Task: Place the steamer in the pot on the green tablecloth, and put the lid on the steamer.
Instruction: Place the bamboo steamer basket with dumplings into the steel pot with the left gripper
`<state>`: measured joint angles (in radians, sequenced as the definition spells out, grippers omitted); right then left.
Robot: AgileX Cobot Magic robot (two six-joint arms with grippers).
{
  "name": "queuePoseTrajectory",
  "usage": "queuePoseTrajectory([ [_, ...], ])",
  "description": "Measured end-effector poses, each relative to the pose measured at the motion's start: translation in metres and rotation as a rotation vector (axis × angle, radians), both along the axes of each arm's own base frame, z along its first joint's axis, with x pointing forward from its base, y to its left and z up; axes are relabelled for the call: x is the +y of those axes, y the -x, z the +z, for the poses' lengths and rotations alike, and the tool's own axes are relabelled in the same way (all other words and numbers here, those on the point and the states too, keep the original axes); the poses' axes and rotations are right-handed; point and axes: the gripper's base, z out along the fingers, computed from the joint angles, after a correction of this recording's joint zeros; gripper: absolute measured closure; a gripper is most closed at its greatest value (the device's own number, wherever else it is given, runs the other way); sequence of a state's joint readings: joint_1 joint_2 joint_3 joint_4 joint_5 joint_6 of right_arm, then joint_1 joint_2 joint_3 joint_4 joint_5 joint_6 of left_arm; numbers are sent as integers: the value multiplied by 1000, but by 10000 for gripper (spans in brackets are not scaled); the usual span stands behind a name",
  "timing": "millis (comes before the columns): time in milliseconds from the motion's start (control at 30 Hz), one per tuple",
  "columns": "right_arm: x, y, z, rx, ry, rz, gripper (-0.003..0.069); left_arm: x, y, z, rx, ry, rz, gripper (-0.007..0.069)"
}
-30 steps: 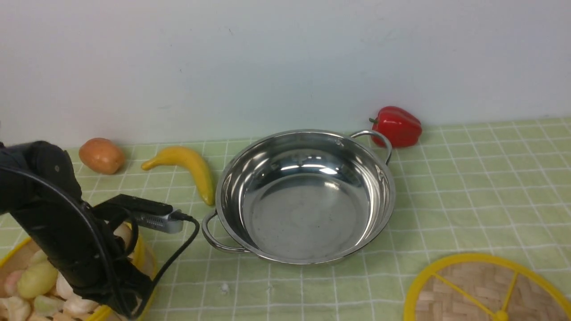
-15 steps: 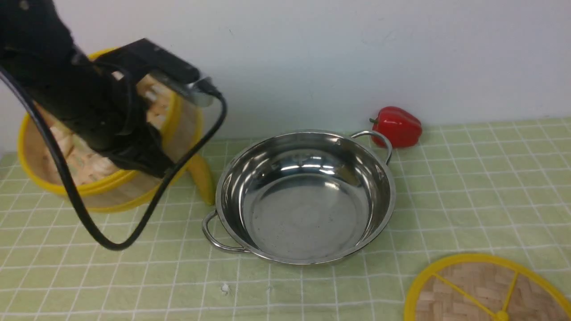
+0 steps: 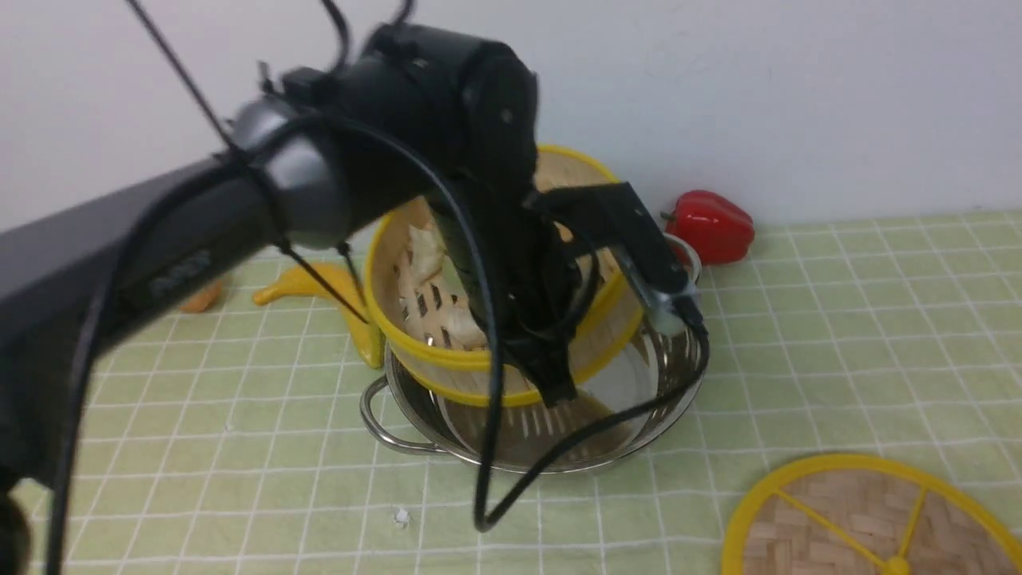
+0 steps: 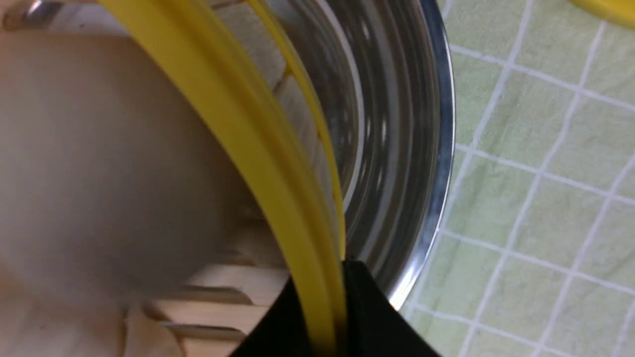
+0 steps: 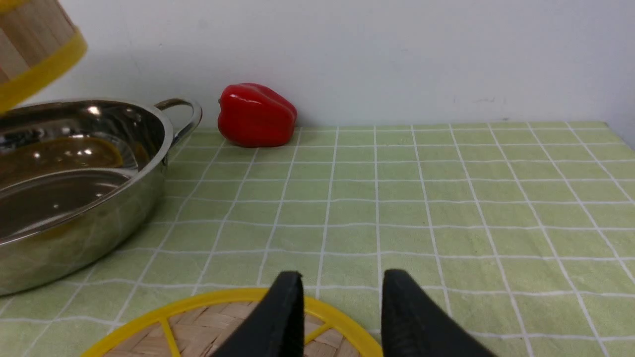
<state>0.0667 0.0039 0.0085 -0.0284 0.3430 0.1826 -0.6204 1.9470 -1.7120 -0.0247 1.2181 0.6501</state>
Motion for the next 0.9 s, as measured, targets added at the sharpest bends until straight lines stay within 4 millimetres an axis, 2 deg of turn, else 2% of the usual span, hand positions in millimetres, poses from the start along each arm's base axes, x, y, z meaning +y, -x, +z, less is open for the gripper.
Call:
queuePoseTrajectory([
  [167, 0, 0, 0, 0, 0, 0, 417, -16, -7, -31, 20, -15, -22, 599],
  [433, 0, 0, 0, 0, 0, 0, 417, -19, -13, -44, 15, -20, -24, 599],
  [633, 0, 0, 0, 0, 0, 0, 417, -23, -17, -63, 47, -29, -21, 598],
  [900, 0, 0, 0, 0, 0, 0, 417, -23, -16, -66, 60, -38, -20, 587],
])
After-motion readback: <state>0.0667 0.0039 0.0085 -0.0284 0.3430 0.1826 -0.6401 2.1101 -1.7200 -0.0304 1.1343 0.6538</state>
